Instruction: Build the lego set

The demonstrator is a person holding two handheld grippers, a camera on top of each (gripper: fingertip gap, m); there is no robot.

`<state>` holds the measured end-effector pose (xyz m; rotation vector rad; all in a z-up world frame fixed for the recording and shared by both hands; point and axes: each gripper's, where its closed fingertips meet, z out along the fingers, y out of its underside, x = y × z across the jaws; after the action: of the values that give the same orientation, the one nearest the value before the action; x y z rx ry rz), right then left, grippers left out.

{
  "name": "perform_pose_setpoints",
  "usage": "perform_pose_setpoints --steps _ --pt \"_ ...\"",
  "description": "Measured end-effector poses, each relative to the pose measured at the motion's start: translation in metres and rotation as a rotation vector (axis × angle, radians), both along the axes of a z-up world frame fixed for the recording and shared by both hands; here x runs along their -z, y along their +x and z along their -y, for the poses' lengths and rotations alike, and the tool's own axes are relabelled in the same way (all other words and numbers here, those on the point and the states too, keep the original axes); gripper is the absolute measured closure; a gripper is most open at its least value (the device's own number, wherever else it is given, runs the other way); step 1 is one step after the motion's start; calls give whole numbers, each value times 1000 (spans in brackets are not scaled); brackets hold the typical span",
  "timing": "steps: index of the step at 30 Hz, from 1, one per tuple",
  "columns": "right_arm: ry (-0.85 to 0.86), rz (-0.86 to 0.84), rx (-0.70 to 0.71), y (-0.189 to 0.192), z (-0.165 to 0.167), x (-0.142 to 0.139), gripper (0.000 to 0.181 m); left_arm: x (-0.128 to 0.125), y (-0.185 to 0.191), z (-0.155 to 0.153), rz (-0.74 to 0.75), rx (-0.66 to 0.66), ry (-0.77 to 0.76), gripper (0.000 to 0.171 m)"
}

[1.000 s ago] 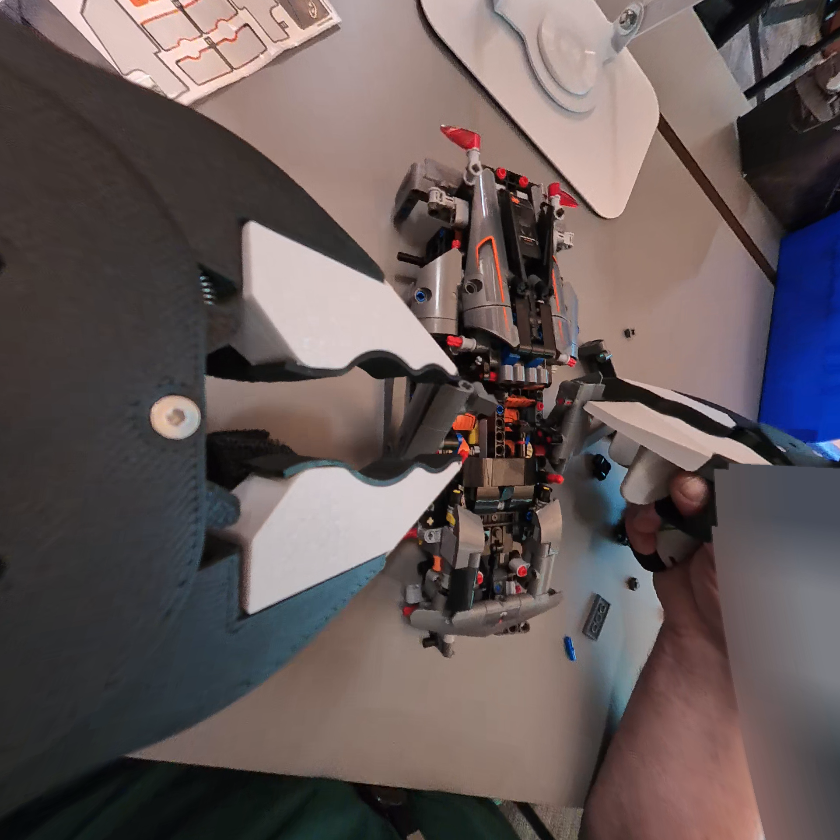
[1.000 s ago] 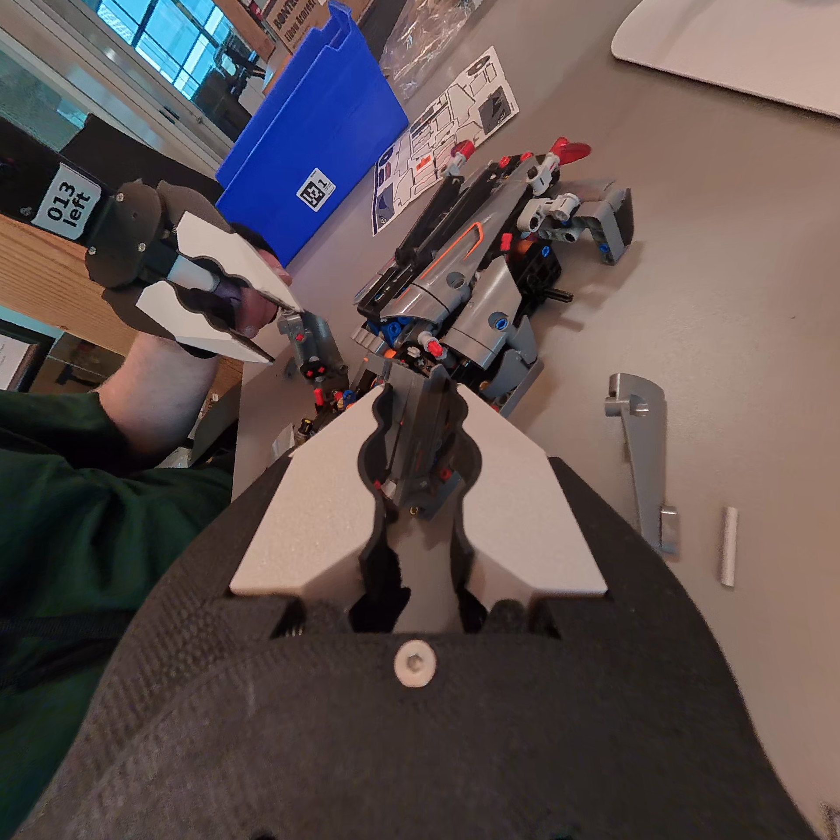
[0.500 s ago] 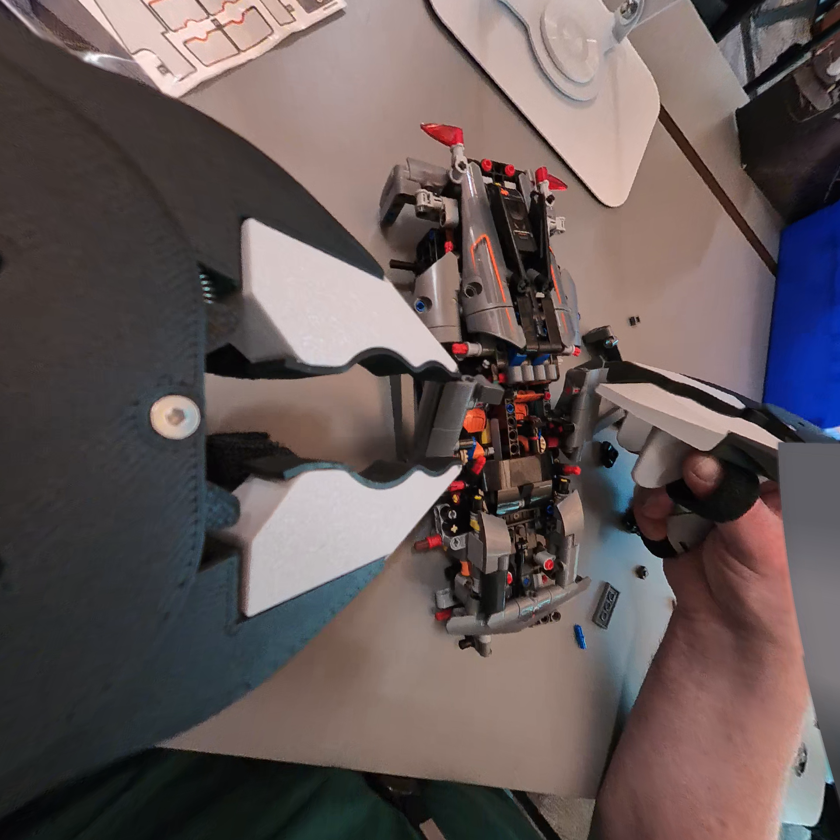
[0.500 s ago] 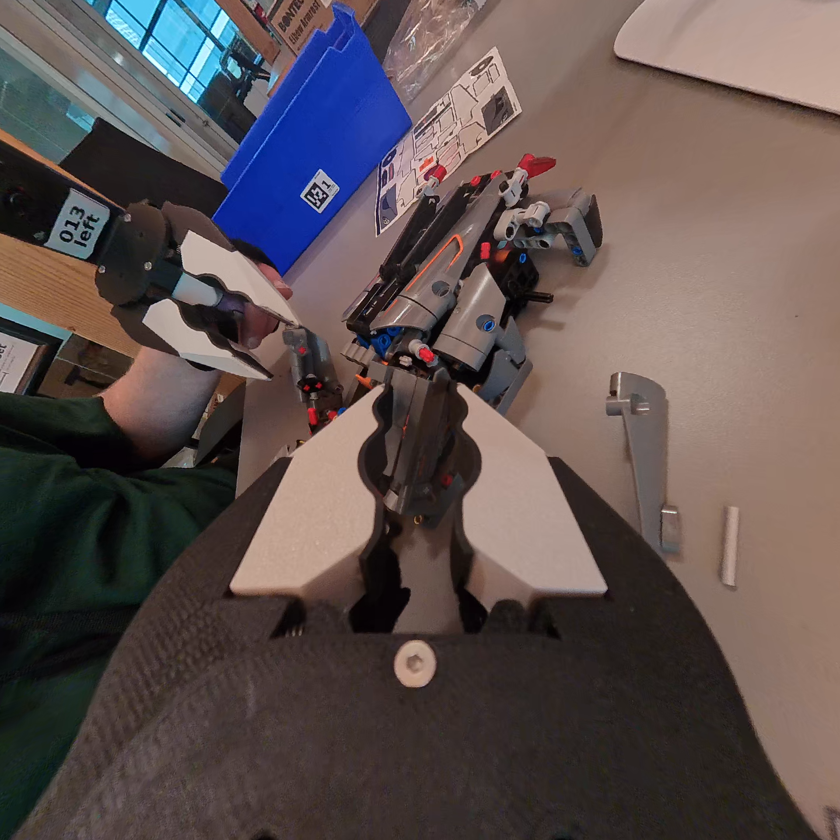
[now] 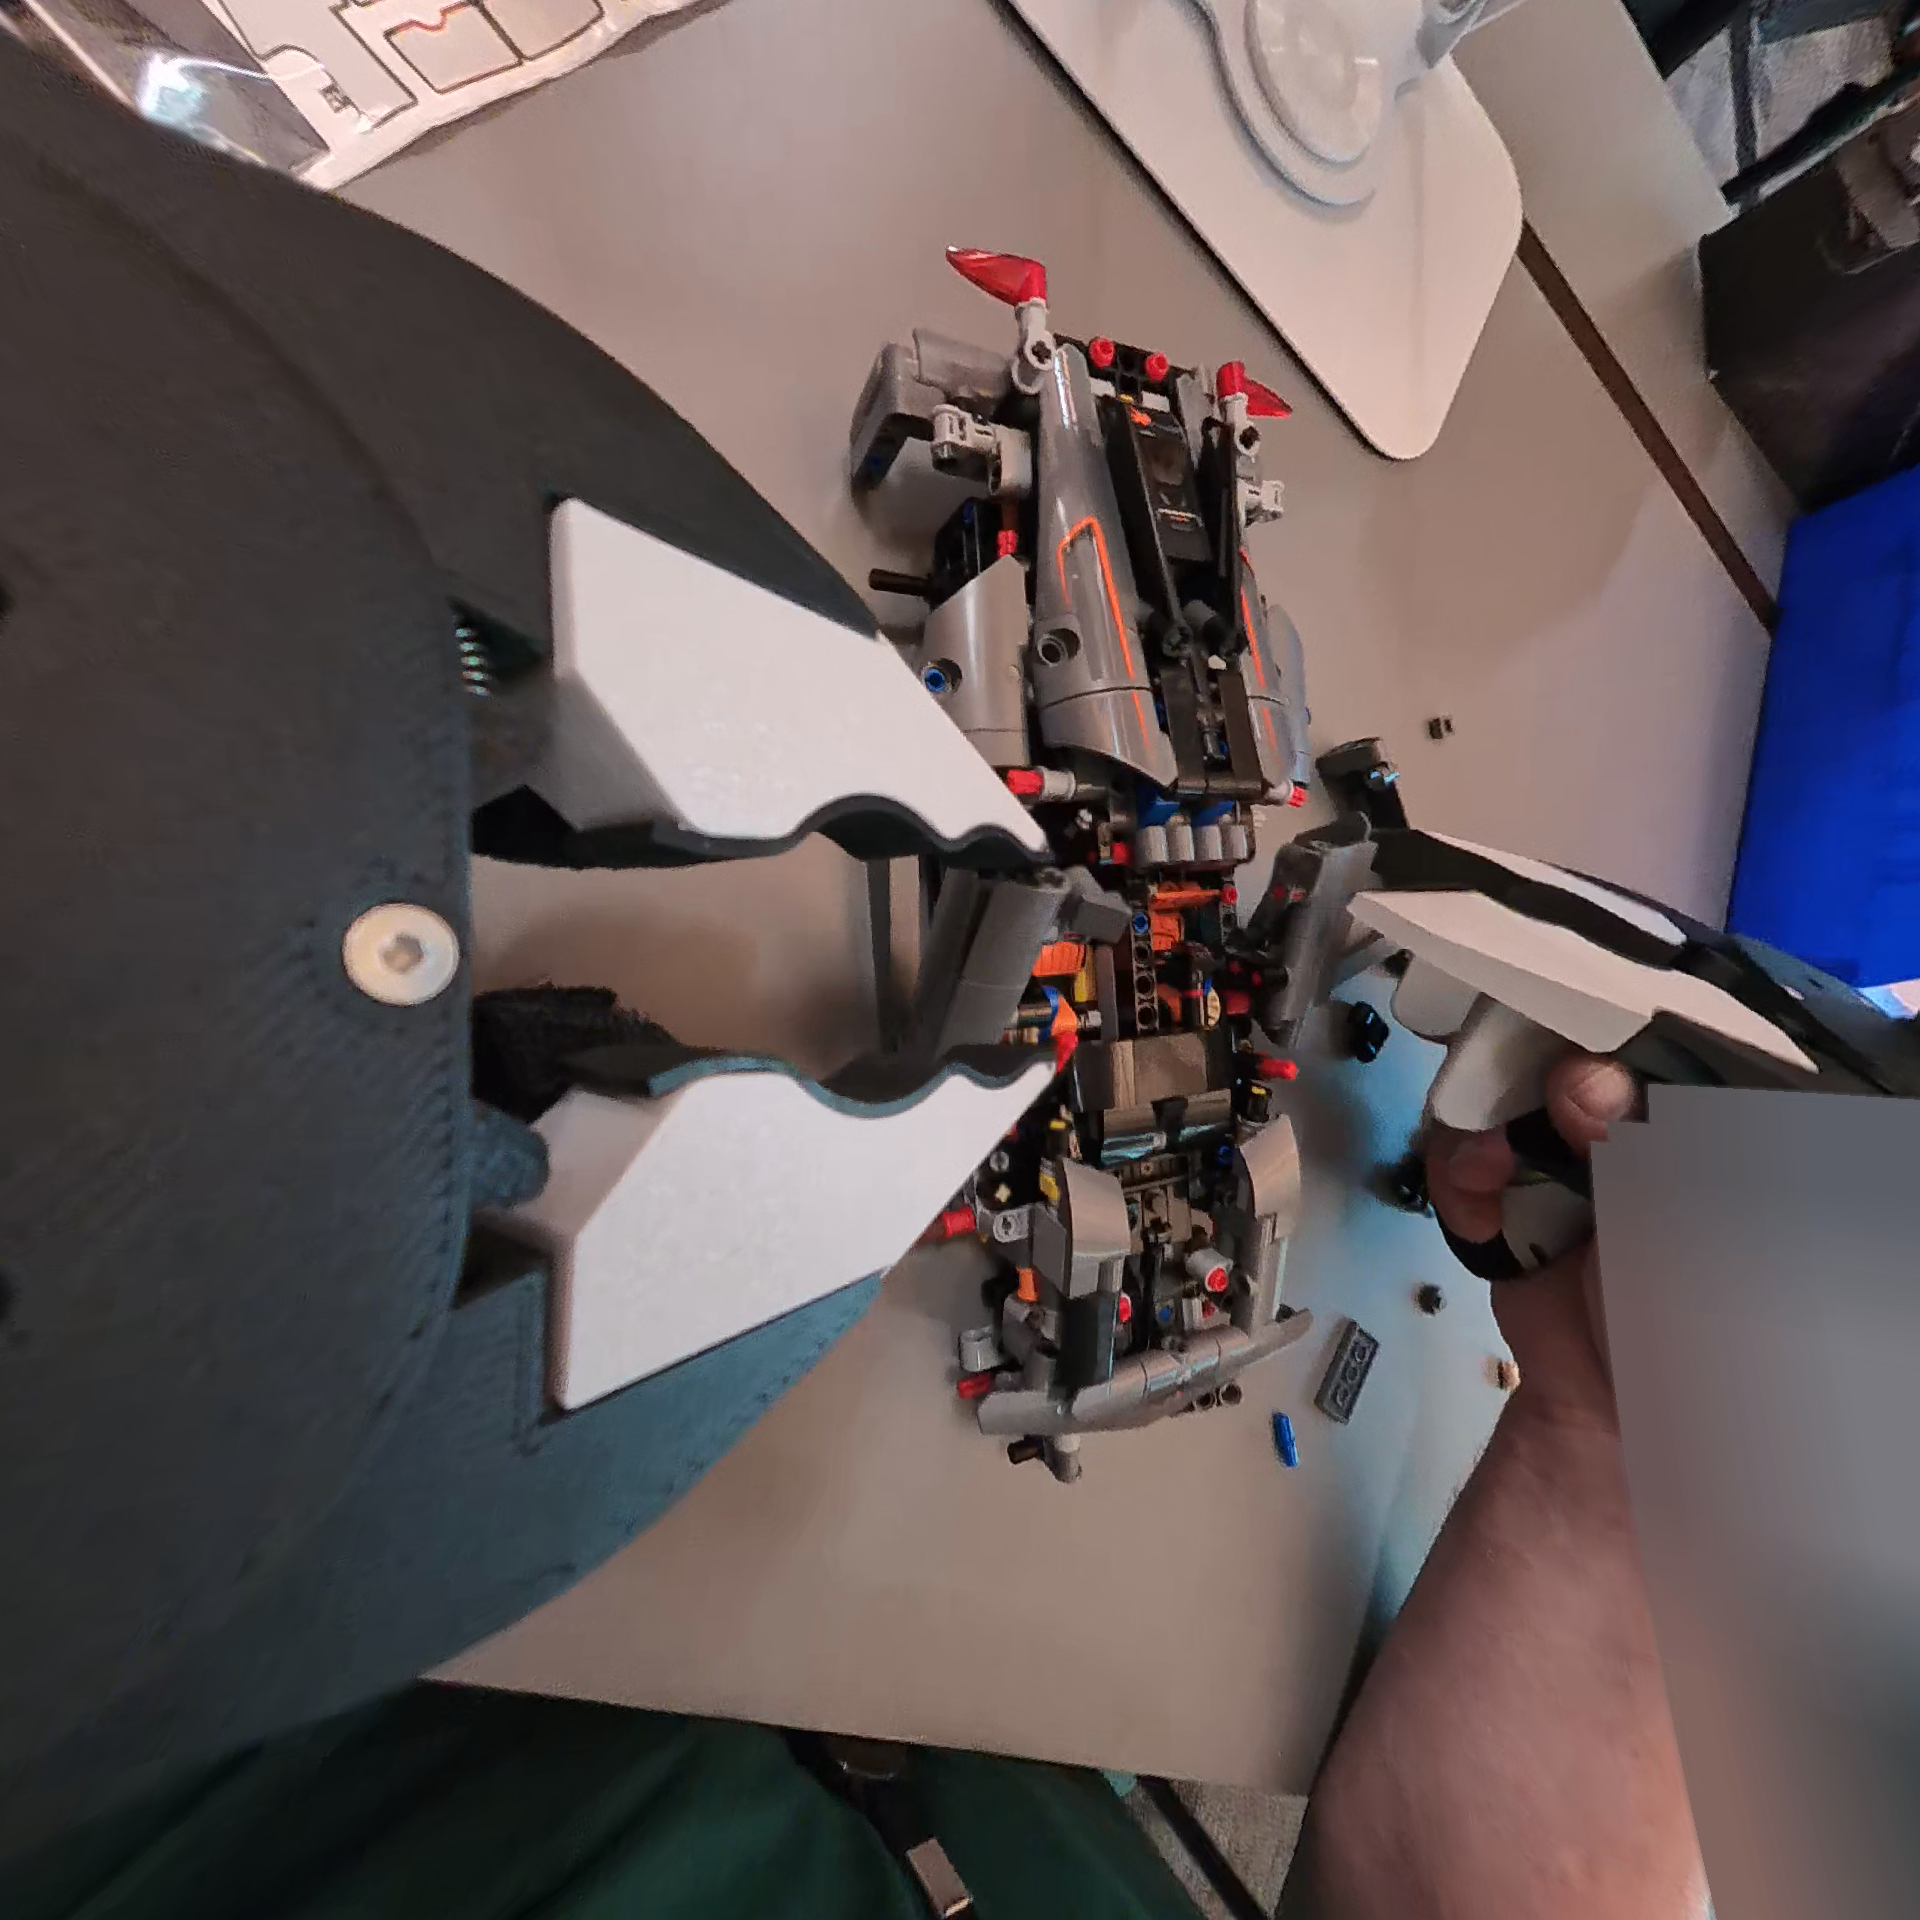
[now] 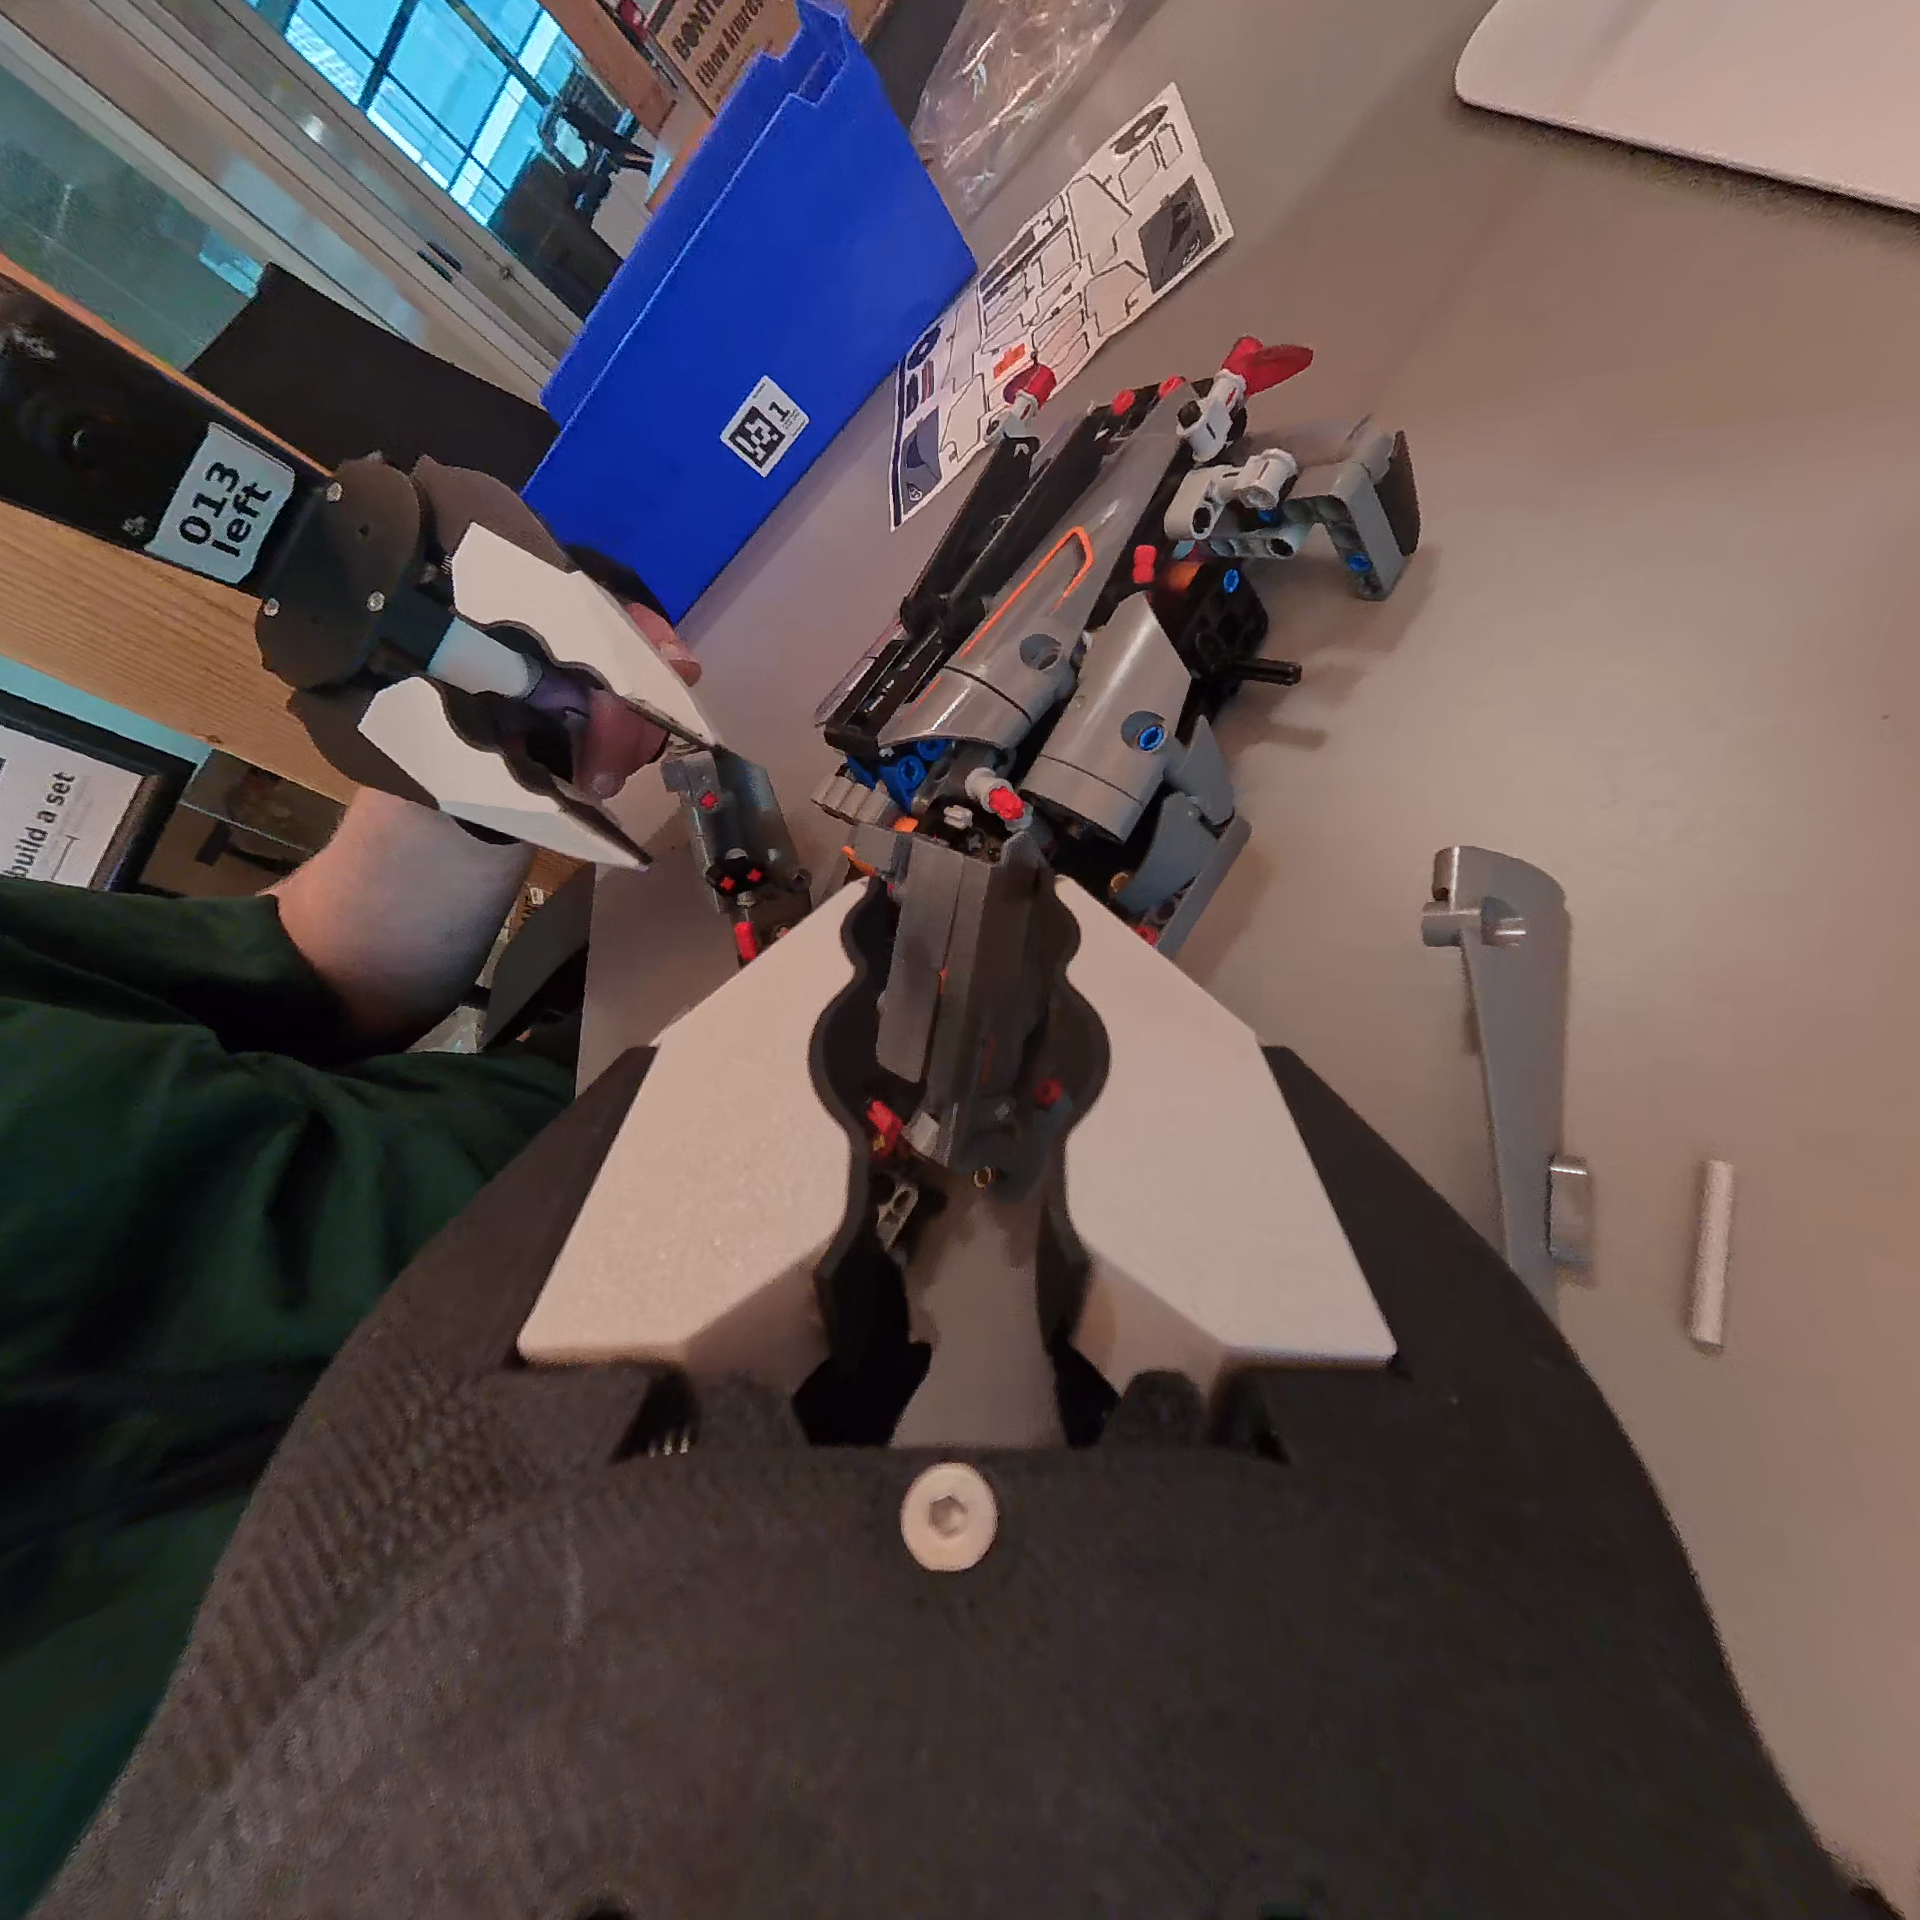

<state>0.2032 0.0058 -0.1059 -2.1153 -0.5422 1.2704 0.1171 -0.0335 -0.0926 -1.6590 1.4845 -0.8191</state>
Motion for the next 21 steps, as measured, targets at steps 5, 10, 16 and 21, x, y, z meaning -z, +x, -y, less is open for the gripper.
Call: perform_pose_setpoints --steps 5,10,16,21 --pt "11 8 -22 -3 3 -1 157 -1 0 4 -9 22 13 142" --pt "8 -2 -22 -2 3 -2 158 3 -1 5 -30 23 31 141" --pt "35 25 -2 2 0 -4 150 6 -15 -4 -46 -21 33 135" --pt "63 93 28 10 3 -4 142 24 -29 -8 -130 -58 53 130"
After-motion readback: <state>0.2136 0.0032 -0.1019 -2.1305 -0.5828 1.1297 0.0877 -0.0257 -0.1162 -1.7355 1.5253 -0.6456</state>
